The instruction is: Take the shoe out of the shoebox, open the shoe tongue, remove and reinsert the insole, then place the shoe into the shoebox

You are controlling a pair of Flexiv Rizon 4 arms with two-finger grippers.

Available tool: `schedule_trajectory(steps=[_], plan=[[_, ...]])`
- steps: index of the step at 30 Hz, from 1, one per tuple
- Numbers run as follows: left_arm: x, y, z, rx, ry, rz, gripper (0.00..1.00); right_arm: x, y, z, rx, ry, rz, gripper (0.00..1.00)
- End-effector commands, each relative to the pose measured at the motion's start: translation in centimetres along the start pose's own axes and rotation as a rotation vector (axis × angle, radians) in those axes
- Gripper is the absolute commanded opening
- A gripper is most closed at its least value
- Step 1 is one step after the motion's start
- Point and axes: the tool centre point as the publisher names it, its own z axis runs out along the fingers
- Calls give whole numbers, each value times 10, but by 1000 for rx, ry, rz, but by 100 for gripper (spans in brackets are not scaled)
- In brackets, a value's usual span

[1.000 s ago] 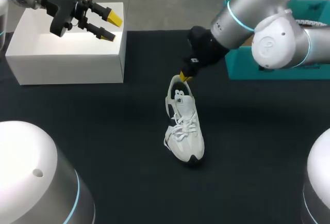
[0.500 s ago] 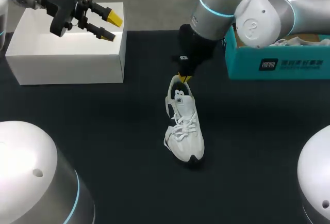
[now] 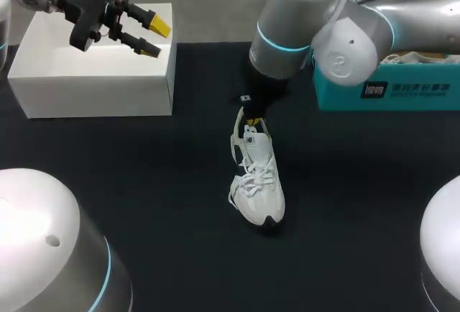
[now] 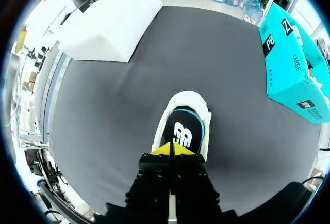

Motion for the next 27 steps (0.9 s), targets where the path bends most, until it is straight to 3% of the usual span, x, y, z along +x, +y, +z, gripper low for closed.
schedule_trajectory(steps=[1,17,27], plan=[[0,0,0,3,4,0,100,1,-5,17,-2,20,6,0],[0,0,0,3,4,0,100,-3,-14,43,158,21,32,0],[0,0,0,3,4,0,100,-9,-14,71,202,20,42,0]])
